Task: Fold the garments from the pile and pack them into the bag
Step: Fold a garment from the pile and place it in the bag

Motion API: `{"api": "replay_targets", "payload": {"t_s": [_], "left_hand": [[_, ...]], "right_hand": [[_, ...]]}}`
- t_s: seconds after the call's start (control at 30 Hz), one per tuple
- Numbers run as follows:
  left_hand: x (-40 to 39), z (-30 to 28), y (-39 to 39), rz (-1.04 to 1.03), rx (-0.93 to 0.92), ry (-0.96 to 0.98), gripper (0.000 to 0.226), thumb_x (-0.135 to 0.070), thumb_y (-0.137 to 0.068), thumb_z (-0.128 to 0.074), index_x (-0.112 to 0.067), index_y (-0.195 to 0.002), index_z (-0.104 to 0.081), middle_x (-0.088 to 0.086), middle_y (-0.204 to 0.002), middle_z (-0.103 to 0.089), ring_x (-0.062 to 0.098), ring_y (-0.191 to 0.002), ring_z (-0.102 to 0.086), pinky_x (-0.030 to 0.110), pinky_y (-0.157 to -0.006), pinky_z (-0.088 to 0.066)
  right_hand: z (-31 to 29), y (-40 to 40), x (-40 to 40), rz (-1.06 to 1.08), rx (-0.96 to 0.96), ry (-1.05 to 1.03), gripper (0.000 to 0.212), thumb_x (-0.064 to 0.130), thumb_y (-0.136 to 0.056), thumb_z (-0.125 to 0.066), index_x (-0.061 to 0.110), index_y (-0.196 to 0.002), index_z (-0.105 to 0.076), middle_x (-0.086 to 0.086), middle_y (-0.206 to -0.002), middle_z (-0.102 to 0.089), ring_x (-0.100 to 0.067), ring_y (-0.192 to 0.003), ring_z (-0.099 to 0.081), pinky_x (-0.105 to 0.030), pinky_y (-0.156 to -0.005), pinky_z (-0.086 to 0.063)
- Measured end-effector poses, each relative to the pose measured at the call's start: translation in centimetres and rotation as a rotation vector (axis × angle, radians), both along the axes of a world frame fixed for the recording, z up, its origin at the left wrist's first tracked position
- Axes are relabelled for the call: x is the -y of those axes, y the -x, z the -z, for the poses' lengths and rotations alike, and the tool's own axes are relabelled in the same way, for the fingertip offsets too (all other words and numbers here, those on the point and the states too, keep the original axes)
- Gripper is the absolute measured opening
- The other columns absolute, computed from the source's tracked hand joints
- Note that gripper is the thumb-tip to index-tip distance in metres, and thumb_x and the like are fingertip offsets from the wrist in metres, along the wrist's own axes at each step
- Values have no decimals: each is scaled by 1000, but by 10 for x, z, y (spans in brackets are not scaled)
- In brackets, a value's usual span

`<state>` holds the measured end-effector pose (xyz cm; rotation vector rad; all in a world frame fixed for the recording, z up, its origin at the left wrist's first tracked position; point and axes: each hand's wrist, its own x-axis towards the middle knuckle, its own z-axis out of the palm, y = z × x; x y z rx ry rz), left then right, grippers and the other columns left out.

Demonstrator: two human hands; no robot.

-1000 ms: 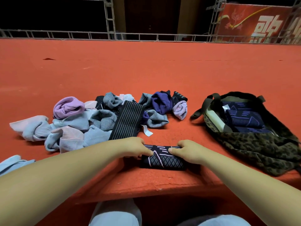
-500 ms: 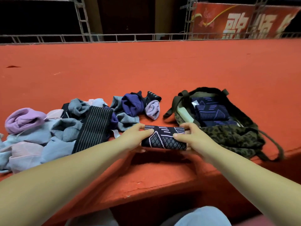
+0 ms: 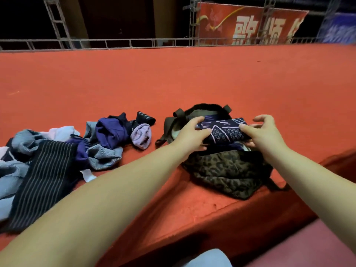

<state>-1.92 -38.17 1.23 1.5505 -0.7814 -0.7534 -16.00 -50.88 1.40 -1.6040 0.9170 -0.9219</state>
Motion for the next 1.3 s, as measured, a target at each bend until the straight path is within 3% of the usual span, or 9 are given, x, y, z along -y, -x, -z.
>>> {"api": "replay_targets", "payload": {"t_s": [0.1, 0.23, 0.33, 0.5, 0.63, 0.83, 0.93, 1.07, 1.3], "left_hand": [[6, 13, 0, 27, 69, -115, 42, -16, -92, -55, -19, -133, -49, 0, -104, -55, 15, -64, -54, 23, -60, -49], [4, 25, -6, 81, 504, -289, 32, -31, -90, -57, -22, -120, -62, -1, -97, -60, 14, -77, -58, 21, -67, -42], [3, 26, -8, 98, 642, -390, 27, -41, -91, -52, -26, -106, -69, -8, -95, -64, 11, -86, -58, 23, -72, -41], [2, 26, -11, 106, 646, -400, 27, -44, -91, -50, -27, -103, -67, -7, -97, -67, 13, -87, -61, 25, -72, -44], [-17, 18, -14, 102, 629, -339, 21, -38, -88, -53, -24, -96, -67, -5, -89, -67, 13, -77, -59, 26, -69, -44], [-88, 16, -46, 52, 581, -378, 16, -30, -89, -57, -21, -99, -66, -8, -99, -64, 10, -94, -57, 25, -85, -43], [-141, 17, -73, 55, 572, -432, 7, -28, -89, -58, -24, -87, -64, -7, -80, -64, 11, -80, -59, 25, -76, -44], [-222, 9, -112, -40, 529, -474, 14, -32, -83, -59, -20, -80, -65, 1, -82, -70, 11, -71, -63, 28, -72, -49], [-329, -6, -168, -374, 404, -437, 13, -19, -89, -57, -18, -78, -64, -1, -77, -65, 10, -64, -57, 22, -53, -39]], "right_hand": [[15, 4, 10, -26, -201, 138, 28, 20, -89, -64, 16, -107, -44, -9, -106, -51, -20, -78, -56, -29, -53, -50], [25, 7, 16, -155, -675, 461, 21, 38, -93, -54, 19, -94, -60, -4, -98, -62, -25, -89, -59, -33, -74, -44], [29, 4, 17, -231, -766, 534, 31, 45, -93, -48, 26, -70, -57, -7, -90, -64, -30, -87, -60, -34, -73, -45], [26, 1, 17, -221, -742, 461, 42, 45, -96, -41, 22, -63, -52, -3, -76, -53, -33, -90, -54, -34, -73, -38], [18, -5, 6, -194, -663, 589, 29, 42, -94, -45, 25, -73, -55, -3, -90, -58, -35, -99, -54, -41, -84, -44], [4, -43, -47, -308, -512, 629, 12, 31, -88, -56, 26, -80, -63, 6, -92, -61, -19, -95, -57, -35, -83, -45], [5, -74, -81, -396, -492, 618, 13, 30, -86, -57, 23, -82, -68, 2, -87, -64, -17, -89, -58, -34, -76, -46], [21, -117, -130, -518, -507, 638, 13, 42, -80, -58, 30, -77, -64, 4, -87, -62, -20, -92, -57, -37, -82, -46], [34, -186, -231, -775, -406, 457, 10, 25, -86, -64, 20, -93, -60, 4, -94, -64, -13, -91, -59, -32, -85, -44]]}}
